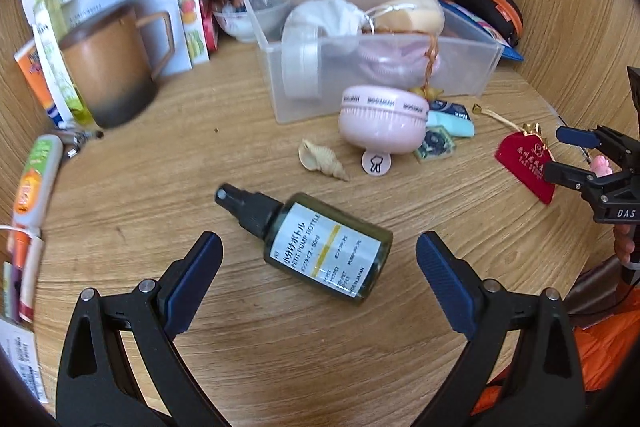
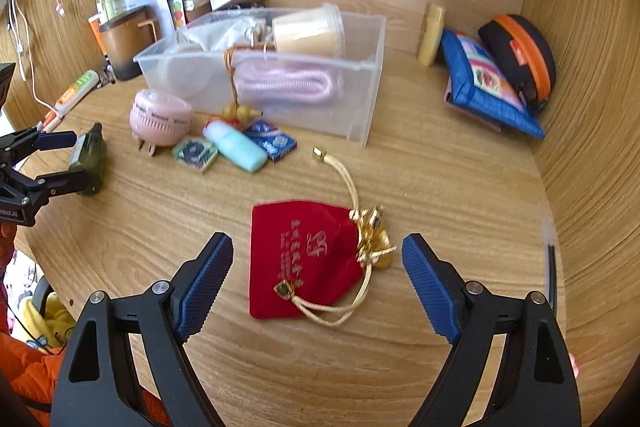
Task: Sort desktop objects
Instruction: 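Withdraw both tools from the bin toward the remaining desk items, then grasp the green spray bottle with left tool while right tool grasps red velvet pouch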
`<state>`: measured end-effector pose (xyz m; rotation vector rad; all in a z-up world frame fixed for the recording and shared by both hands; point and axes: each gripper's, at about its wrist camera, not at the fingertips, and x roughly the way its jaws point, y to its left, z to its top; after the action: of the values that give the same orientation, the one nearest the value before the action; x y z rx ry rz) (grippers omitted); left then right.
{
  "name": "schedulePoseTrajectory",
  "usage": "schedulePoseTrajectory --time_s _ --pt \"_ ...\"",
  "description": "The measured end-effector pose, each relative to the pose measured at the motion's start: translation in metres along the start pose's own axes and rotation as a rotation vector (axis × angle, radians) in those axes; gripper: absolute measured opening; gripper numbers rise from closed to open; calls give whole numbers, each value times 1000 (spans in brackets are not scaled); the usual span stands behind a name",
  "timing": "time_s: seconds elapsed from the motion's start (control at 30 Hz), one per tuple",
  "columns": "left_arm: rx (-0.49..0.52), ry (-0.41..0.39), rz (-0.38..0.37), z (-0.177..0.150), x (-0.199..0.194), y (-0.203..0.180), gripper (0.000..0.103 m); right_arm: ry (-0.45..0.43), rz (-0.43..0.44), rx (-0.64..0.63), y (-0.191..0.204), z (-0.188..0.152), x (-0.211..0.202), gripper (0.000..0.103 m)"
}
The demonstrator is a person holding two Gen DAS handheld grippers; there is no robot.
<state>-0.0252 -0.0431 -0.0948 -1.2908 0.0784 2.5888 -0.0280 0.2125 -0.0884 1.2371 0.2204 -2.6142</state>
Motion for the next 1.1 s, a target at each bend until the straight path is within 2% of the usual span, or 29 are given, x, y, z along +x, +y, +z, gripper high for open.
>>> schedulePoseTrajectory --time_s 0.3,0.5,0.67,0.73,0.77,0.83,0.97,1.03,1.1 --pt "6 14 31 5 15 -4 98 63 14 4 2 -1 20 85" --pt "-2 13 30 4 18 0 98 67 13 -4 3 0 27 84" --pt "-15 11 29 1 17 4 98 40 8 28 -3 0 25 80" --pt "-15 4 40 0 18 5 96 29 6 30 -4 -1 24 71" --pt "-16 -1 45 1 17 5 90 25 7 29 -4 -1 24 67" --pt "-18 3 42 1 19 6 83 19 9 27 -4 0 23 53" --pt "-24 -11 59 2 20 7 77 11 19 32 -5 1 23 40" --pt "-27 -15 63 3 20 7 78 7 36 40 -7 1 22 29" --pt "-30 -22 69 2 20 7 78 5 54 45 -8 0 22 24"
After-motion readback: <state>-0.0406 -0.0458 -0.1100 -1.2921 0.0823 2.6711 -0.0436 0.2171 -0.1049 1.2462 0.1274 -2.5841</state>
